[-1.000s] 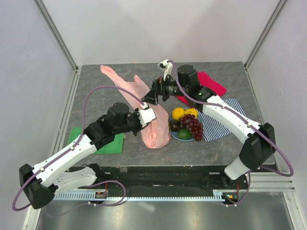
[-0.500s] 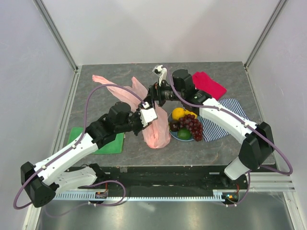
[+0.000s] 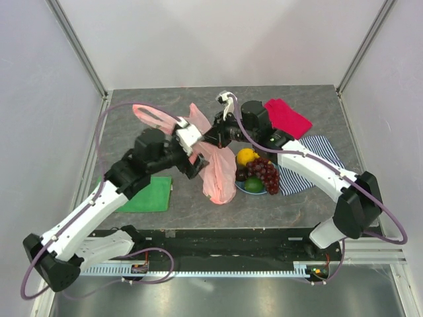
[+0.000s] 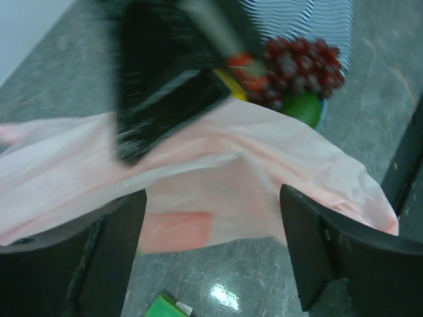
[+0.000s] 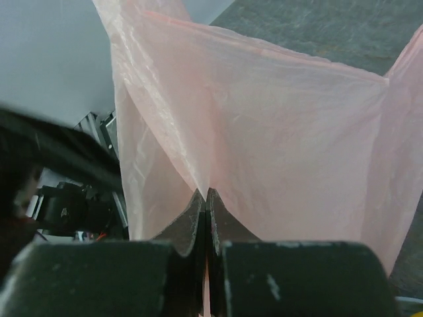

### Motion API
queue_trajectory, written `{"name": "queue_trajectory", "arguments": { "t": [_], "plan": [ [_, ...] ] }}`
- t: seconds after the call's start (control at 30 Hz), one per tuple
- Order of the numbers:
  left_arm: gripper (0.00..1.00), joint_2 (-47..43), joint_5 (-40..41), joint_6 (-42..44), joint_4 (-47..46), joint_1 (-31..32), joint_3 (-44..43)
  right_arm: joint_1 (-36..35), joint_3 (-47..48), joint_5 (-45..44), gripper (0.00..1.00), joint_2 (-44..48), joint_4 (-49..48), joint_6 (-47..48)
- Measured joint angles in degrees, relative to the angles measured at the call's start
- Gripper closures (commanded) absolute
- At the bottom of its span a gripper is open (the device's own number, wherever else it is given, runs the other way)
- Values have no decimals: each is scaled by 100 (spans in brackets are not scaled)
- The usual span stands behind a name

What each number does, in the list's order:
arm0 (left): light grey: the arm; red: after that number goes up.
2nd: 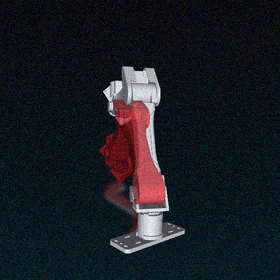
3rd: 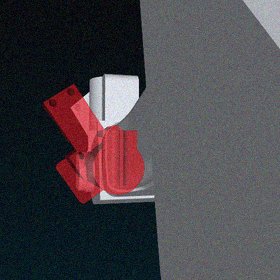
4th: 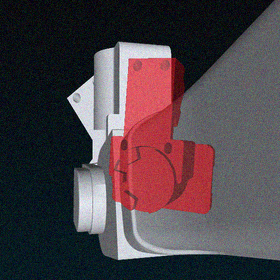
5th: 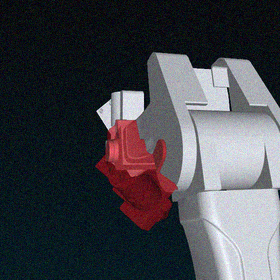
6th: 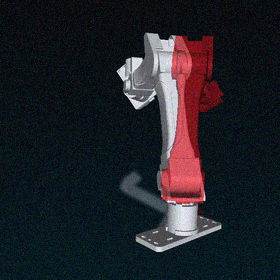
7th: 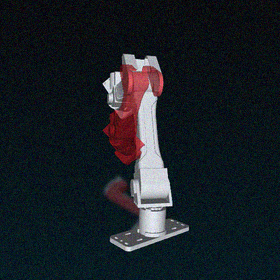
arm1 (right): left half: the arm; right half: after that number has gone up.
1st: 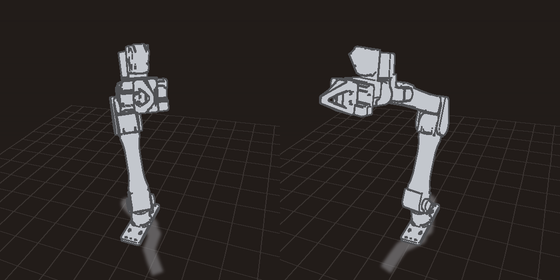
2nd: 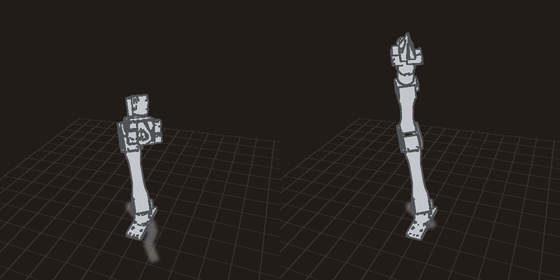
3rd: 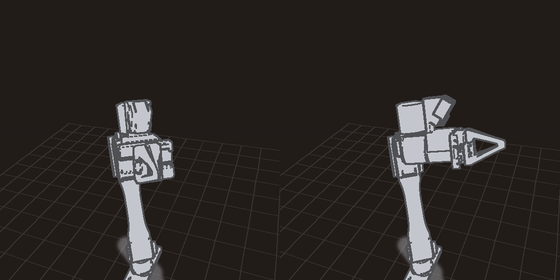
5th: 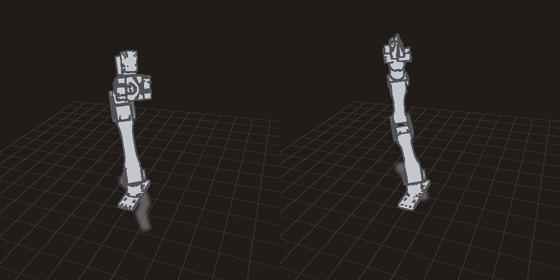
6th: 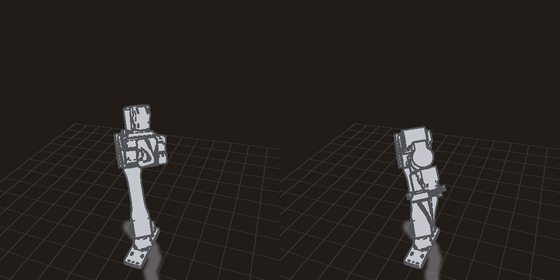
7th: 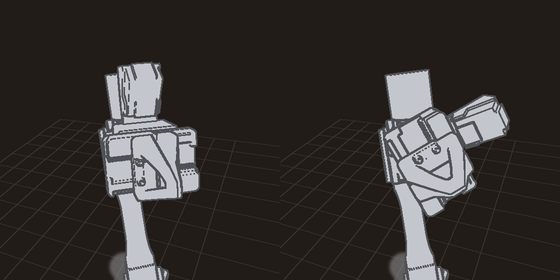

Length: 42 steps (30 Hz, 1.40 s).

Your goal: Place the fruits into the plastic bag

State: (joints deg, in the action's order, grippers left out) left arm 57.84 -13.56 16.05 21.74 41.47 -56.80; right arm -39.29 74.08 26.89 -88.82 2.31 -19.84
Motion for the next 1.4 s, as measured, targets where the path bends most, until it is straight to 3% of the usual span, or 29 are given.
{"name": "queue_trajectory", "arguments": {
  "t": [0.17, 0.33, 0.53, 0.77, 1.4],
  "plan": [
    [1, -492, 227, -1209, 13, -1132, -417, 0, -599, -271, 100, 468, -566, -20],
    [1, -977, 595, -2485, 225, -1753, -754, -15, -1272, -422, 100, 826, -1198, -177],
    [1, -966, 208, -3834, 299, -2487, -667, -92, -1513, -501, 100, 876, -1550, -192],
    [1, -647, -223, -4760, 133, -2647, -55, -380, -1735, -734, 100, 1003, -1620, -26],
    [1, -1250, -909, -5604, -1045, -2968, 1058, -920, -1858, -1228, 100, 881, -1641, 337]
  ]
}}
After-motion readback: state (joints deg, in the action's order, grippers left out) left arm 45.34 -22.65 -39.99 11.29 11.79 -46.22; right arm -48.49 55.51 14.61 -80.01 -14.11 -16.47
